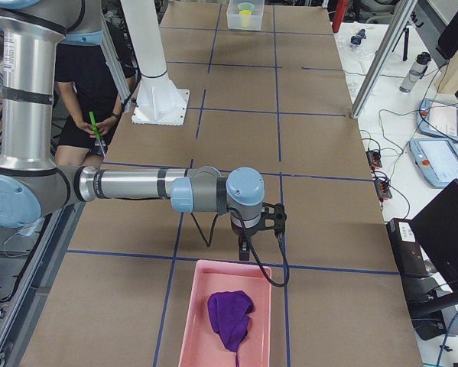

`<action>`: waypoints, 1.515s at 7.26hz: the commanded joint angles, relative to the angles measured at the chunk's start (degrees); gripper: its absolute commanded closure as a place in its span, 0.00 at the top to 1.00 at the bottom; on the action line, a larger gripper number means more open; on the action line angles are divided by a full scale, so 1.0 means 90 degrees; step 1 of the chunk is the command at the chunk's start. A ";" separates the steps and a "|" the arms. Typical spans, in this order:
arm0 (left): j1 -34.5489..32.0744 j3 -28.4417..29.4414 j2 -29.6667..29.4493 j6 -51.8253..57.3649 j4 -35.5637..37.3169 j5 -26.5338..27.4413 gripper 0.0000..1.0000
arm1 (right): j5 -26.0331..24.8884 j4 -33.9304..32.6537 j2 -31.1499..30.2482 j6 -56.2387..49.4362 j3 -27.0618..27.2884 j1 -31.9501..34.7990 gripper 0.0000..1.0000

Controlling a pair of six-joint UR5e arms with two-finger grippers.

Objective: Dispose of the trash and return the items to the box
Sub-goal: 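Carry the green bowl to the clear bin and lower it inside, then open the left gripper to release the bowl and withdraw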

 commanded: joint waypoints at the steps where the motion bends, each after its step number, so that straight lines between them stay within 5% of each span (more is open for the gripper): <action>1: 0.0000 -0.0706 -0.0047 -0.0170 0.0002 -0.0045 1.00 | 0.0000 0.0000 0.0028 0.0004 0.0008 0.0000 1.00; 3: 0.0039 -0.1829 -0.0154 -0.0220 0.0070 -0.0531 1.00 | 0.0010 0.0000 0.0057 0.0013 0.0028 0.0000 1.00; 7: 0.0895 -0.2048 -0.0204 -0.0298 -0.0272 -0.0534 1.00 | 0.0058 0.0000 0.0067 0.0004 0.0018 0.0000 1.00; 11: 0.1074 -0.2537 -0.0380 -0.0259 0.1680 -0.0553 1.00 | 0.0068 0.0000 0.0077 0.0013 0.0028 0.0000 1.00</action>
